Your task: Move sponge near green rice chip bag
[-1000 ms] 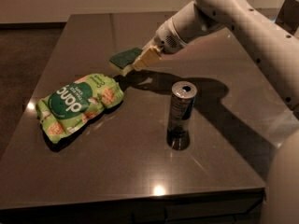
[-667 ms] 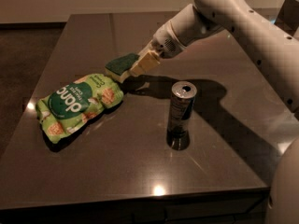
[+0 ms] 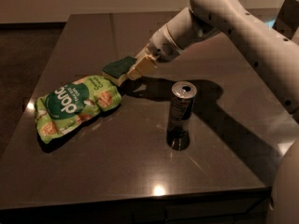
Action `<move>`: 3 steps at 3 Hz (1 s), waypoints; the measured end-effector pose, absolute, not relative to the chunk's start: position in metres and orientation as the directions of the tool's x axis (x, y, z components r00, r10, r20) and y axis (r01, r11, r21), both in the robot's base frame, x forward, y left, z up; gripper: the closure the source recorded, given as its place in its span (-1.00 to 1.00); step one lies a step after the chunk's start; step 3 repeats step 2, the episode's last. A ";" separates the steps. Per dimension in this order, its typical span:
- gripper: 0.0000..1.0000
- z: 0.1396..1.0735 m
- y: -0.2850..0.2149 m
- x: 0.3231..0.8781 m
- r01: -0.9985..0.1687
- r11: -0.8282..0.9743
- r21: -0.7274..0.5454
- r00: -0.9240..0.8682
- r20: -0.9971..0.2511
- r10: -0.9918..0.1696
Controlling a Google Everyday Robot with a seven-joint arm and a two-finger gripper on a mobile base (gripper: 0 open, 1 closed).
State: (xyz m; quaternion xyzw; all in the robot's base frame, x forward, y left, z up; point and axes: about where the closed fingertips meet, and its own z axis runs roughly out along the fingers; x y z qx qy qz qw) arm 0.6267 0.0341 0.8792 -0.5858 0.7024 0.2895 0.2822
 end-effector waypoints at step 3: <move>-1.00 0.876 0.038 0.626 -0.987 0.139 0.081 -0.153 -0.735 -0.661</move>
Offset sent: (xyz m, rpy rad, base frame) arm -0.0002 0.0017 -0.0012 -0.0001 0.0021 0.0030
